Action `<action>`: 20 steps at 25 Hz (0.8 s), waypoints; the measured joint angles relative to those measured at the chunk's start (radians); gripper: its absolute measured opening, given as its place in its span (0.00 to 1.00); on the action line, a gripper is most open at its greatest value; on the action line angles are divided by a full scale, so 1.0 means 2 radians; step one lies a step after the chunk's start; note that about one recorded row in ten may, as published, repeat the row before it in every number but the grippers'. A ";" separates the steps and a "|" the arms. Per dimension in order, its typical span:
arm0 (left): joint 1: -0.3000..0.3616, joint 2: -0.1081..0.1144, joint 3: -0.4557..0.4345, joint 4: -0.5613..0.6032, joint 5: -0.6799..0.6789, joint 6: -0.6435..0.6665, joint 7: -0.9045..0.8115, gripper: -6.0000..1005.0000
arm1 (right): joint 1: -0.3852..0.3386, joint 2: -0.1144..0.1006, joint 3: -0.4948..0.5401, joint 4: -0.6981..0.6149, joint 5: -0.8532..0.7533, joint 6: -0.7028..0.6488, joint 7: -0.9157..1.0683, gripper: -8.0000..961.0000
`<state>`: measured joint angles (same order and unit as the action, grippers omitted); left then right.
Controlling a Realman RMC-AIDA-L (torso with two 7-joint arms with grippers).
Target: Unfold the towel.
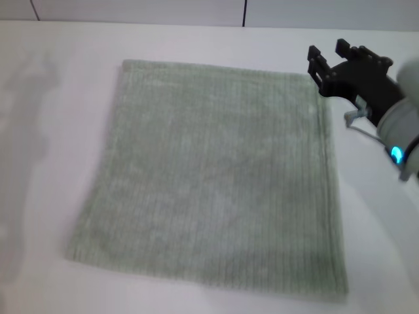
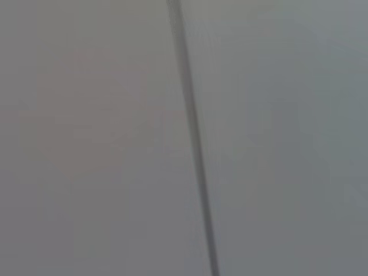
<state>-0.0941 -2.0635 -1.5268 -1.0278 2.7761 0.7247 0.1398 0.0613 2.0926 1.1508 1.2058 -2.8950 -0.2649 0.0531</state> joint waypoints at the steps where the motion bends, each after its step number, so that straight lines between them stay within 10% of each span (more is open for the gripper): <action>1: -0.002 0.000 0.005 0.062 0.001 0.084 -0.024 0.15 | 0.017 0.000 -0.013 -0.074 0.018 -0.096 0.004 0.54; 5: -0.047 -0.001 -0.007 0.266 -0.001 0.280 -0.080 0.23 | 0.116 0.000 -0.113 -0.354 0.191 -0.452 0.008 0.55; 7: -0.068 -0.001 -0.016 0.319 -0.001 0.290 -0.083 0.47 | 0.137 0.000 -0.159 -0.427 0.265 -0.555 0.008 0.55; 16: -0.093 -0.003 -0.036 0.394 -0.001 0.282 -0.088 0.81 | 0.097 -0.002 -0.174 -0.432 0.313 -0.624 -0.013 0.58; 20: -0.093 -0.003 -0.035 0.396 -0.001 0.278 -0.088 0.86 | 0.088 -0.001 -0.177 -0.430 0.330 -0.625 -0.014 0.74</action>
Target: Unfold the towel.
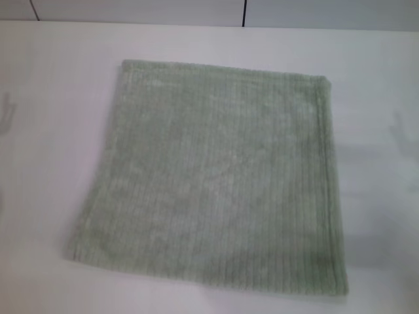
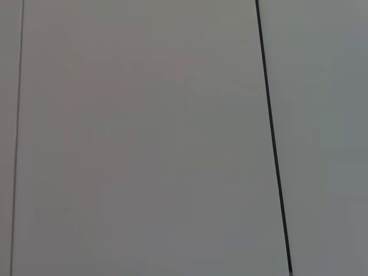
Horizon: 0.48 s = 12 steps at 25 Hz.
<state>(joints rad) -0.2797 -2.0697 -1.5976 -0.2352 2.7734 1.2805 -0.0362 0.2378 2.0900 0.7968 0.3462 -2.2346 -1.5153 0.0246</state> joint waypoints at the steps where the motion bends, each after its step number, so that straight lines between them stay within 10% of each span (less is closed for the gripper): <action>1: 0.000 0.000 0.001 0.002 0.000 -0.002 0.000 0.86 | -0.004 0.000 -0.002 -0.002 0.004 -0.007 0.000 0.78; 12: -0.003 -0.001 0.007 0.007 0.001 -0.010 0.006 0.86 | -0.026 0.000 -0.009 0.002 0.004 -0.037 -0.001 0.85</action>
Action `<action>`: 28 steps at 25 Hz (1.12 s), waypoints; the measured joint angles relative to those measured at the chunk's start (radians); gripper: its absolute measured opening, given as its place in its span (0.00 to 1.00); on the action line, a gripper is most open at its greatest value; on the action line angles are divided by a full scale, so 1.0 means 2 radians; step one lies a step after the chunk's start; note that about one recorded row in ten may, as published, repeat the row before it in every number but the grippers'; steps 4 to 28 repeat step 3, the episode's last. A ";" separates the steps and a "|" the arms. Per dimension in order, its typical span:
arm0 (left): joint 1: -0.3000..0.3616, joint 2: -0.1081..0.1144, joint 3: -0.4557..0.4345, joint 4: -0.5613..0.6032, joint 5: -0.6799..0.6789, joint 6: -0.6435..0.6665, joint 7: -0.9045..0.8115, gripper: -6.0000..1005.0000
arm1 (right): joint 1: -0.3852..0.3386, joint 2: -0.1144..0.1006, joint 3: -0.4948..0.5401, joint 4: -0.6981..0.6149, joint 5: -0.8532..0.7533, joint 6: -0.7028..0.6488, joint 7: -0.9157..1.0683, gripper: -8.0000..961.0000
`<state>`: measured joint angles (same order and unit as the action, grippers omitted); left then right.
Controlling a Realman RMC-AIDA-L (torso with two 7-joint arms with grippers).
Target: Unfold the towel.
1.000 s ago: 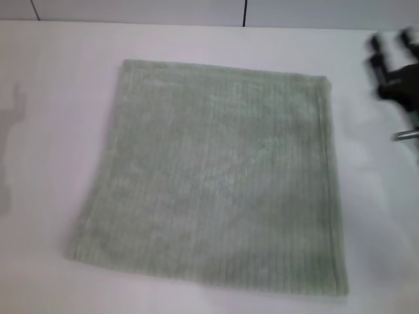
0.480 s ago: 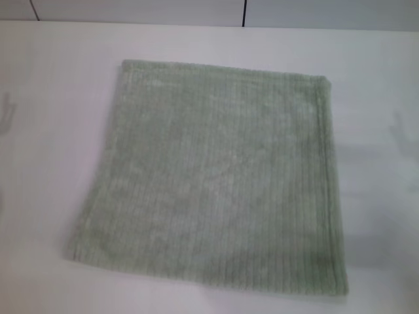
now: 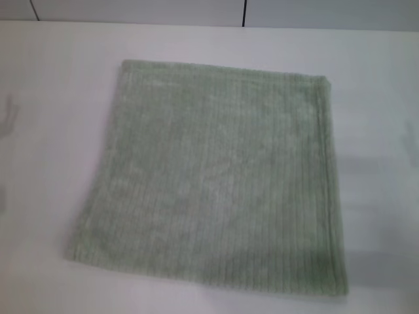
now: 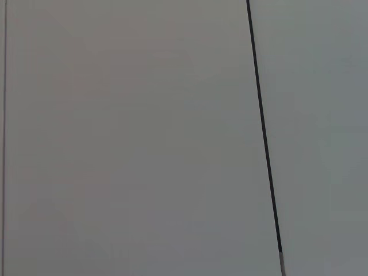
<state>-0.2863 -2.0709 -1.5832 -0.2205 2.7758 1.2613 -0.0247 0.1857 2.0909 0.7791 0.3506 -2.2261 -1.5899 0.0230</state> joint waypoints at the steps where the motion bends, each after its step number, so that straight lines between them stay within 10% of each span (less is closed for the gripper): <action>1: 0.000 0.000 0.000 0.000 -0.001 -0.001 0.000 0.86 | -0.001 0.000 0.000 0.000 0.000 0.000 0.000 0.85; 28: -0.001 0.000 0.001 0.001 -0.001 -0.002 0.000 0.86 | -0.001 0.000 0.000 -0.001 0.000 -0.001 -0.001 0.85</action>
